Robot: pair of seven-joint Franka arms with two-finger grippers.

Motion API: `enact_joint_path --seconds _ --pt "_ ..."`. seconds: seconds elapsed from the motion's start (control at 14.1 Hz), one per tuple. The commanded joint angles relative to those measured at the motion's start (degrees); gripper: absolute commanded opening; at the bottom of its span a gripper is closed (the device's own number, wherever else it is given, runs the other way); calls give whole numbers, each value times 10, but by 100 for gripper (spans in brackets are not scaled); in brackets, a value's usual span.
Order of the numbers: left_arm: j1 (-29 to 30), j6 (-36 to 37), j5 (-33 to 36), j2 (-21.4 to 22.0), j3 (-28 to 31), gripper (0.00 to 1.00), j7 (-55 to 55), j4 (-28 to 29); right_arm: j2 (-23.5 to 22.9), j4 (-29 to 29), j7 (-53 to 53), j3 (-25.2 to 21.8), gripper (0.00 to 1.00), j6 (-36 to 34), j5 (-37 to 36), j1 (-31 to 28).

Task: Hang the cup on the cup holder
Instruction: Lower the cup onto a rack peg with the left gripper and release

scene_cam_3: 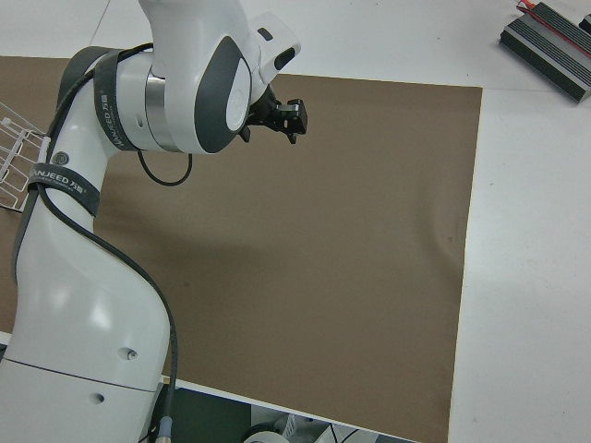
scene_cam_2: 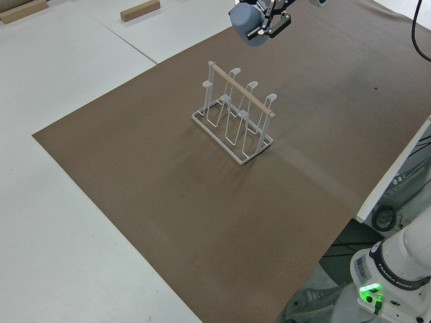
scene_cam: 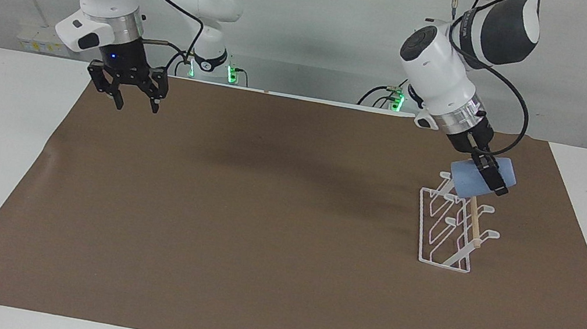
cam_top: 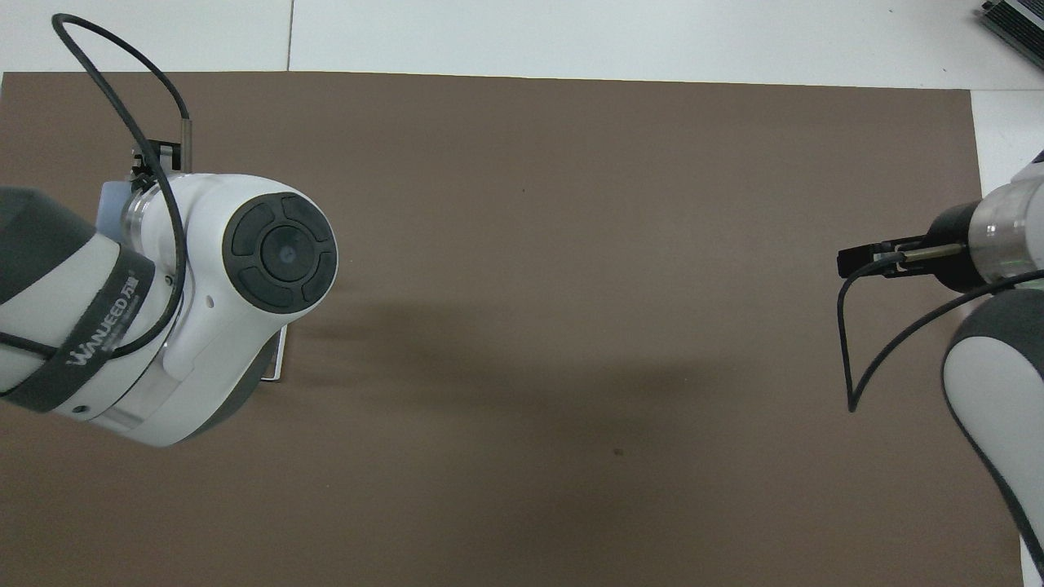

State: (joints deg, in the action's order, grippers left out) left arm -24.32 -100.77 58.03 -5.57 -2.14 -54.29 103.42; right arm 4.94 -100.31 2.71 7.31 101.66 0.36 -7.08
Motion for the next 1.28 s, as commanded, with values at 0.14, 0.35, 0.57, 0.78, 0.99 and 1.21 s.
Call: enact_joint_path --seconds 0.14,0.35,0.57,0.78,0.99,1.21 --pt "-13 -1 82 -14 7 0 21 30 3 -1 3 6 100 4 -2 -22" --pt "-27 45 133 -58 7 0 78 26 4 -1 3 7 100 -3 -2 -18" --pt "-28 73 165 -88 7 0 113 23 4 -1 3 7 100 -2 -1 -20" --pt "-28 72 174 -90 7 0 120 27 4 -1 3 7 100 -3 -1 -19" --pt "-36 73 174 -88 6 0 119 36 4 -1 3 7 100 -2 -1 -20" --pt "-36 73 174 -88 6 100 118 36 4 -1 3 7 100 -3 -1 -19"
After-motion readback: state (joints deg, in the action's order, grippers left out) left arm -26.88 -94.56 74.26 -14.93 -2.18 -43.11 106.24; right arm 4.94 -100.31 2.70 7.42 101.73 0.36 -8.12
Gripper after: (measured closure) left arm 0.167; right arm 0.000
